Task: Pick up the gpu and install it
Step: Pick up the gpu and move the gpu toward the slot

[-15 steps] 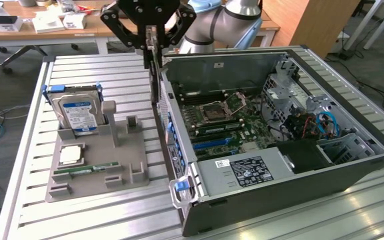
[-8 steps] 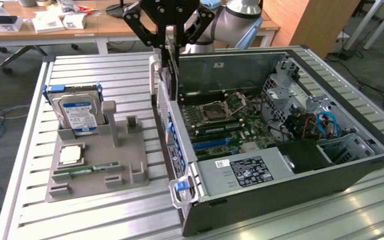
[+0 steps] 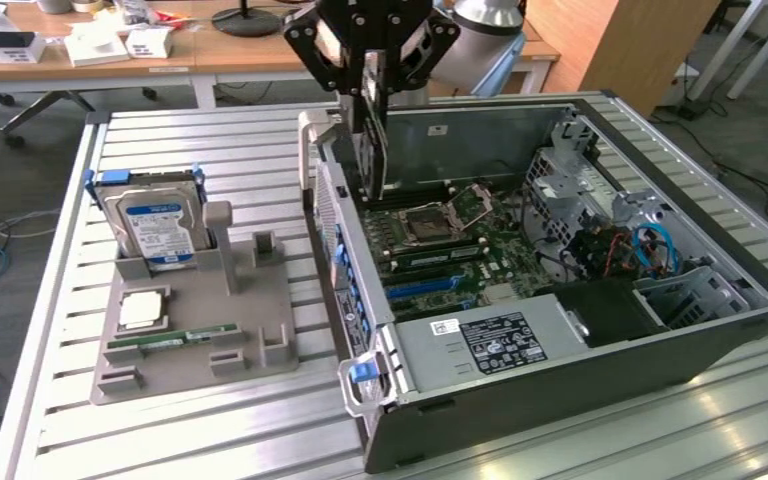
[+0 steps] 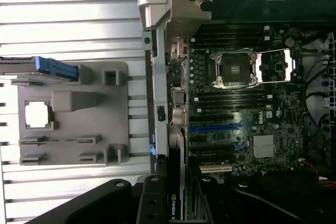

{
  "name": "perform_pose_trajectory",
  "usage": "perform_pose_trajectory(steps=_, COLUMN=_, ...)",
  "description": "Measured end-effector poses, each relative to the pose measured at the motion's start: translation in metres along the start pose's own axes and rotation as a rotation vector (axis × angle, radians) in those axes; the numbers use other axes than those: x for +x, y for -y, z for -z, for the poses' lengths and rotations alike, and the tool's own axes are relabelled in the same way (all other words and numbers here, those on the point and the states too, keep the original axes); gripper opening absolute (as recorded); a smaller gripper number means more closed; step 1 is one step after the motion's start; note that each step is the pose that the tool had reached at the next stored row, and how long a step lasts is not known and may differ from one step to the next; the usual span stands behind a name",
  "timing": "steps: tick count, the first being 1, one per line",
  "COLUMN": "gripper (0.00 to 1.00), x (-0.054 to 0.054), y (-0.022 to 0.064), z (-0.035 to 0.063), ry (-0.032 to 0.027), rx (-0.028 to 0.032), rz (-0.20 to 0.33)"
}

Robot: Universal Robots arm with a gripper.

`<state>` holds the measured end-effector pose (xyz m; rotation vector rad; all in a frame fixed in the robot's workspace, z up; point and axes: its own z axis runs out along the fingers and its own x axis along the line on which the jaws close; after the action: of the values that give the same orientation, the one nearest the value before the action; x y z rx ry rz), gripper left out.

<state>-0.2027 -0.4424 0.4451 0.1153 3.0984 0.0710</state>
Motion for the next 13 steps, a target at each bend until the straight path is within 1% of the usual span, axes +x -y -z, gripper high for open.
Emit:
perform_pose_trajectory(steps=7, gripper=0.26, x=-0.020, y=-0.0015, z=-0.0009, ry=0.0001, rx=-0.0002, rz=0.000)
perform_pose_trajectory(steps=13, gripper=0.26, x=-0.033, y=-0.0025, z=-0.0014, ry=0.0000, rx=0.0000, rz=0.000)
